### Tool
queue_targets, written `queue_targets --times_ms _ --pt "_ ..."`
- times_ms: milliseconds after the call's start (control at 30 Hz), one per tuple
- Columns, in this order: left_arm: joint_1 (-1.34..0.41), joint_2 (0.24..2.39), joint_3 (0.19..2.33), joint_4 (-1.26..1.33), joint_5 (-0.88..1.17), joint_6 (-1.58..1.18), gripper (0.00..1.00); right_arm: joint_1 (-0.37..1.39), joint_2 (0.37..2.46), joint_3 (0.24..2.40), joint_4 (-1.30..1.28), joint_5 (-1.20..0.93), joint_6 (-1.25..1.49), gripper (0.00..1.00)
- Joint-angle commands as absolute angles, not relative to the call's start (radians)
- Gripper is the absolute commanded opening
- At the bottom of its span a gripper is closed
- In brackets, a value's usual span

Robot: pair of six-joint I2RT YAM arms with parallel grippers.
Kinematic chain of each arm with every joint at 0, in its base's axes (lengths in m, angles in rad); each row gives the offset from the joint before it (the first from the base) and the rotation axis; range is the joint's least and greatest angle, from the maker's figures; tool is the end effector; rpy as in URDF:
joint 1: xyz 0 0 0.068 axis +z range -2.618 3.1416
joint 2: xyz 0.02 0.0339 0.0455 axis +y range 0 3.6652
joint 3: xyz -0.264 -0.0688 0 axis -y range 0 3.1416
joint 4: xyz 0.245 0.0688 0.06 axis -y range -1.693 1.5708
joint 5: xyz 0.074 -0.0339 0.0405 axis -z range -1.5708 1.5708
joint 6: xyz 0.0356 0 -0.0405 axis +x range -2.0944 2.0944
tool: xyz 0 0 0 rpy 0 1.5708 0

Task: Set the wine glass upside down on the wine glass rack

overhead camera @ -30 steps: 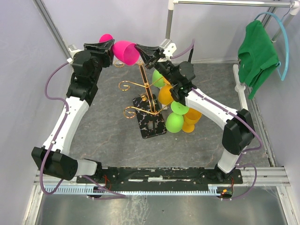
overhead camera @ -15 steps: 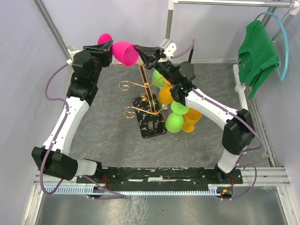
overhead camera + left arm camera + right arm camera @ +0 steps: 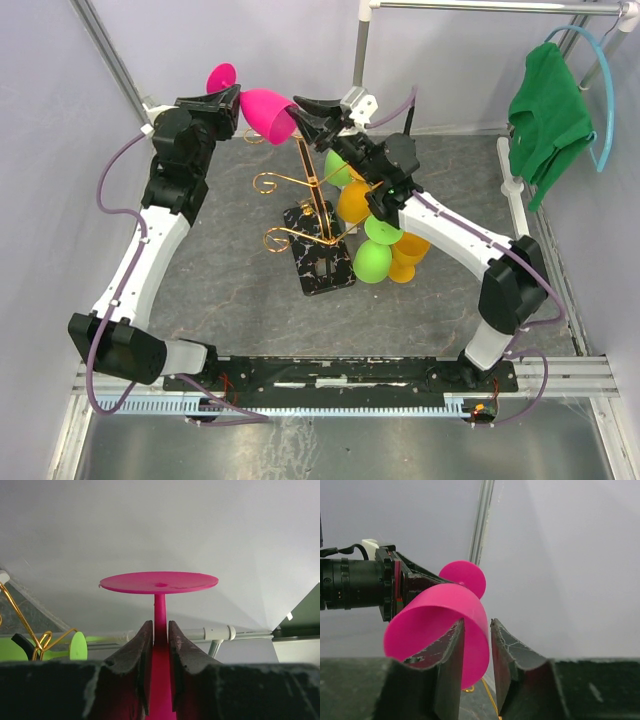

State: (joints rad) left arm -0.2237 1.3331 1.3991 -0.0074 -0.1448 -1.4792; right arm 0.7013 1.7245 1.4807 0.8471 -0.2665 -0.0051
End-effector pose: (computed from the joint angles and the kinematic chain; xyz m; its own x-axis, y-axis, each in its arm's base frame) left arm 0.3009 -0.0632 0.4525 -0.0735 -0.9938 -0.0829 0.0641 0.0782 -0.9949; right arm 0.3010 0.2665 0.4349 0.4375 0.3630 -0.8227 -0.7859 0.5990 -0.1536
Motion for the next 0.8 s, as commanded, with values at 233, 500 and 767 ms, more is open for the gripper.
queue_targets --times_ms 233,500,767 --pt "-0.077 1.328 1.481 0.094 -0.156 -1.249 0.03 0.709 1.512 1.352 0.666 -0.169 -0.192 0.65" --pt "-0.055 1.269 1.47 0.118 -0.137 -0.696 0.03 0.709 1.399 1.301 0.473 -0.011 -0.304 0.77" --pt "-0.055 1.121 1.316 0.086 -0.252 -0.253 0.03 0.706 1.348 1.293 0.361 0.089 -0.347 0.8"
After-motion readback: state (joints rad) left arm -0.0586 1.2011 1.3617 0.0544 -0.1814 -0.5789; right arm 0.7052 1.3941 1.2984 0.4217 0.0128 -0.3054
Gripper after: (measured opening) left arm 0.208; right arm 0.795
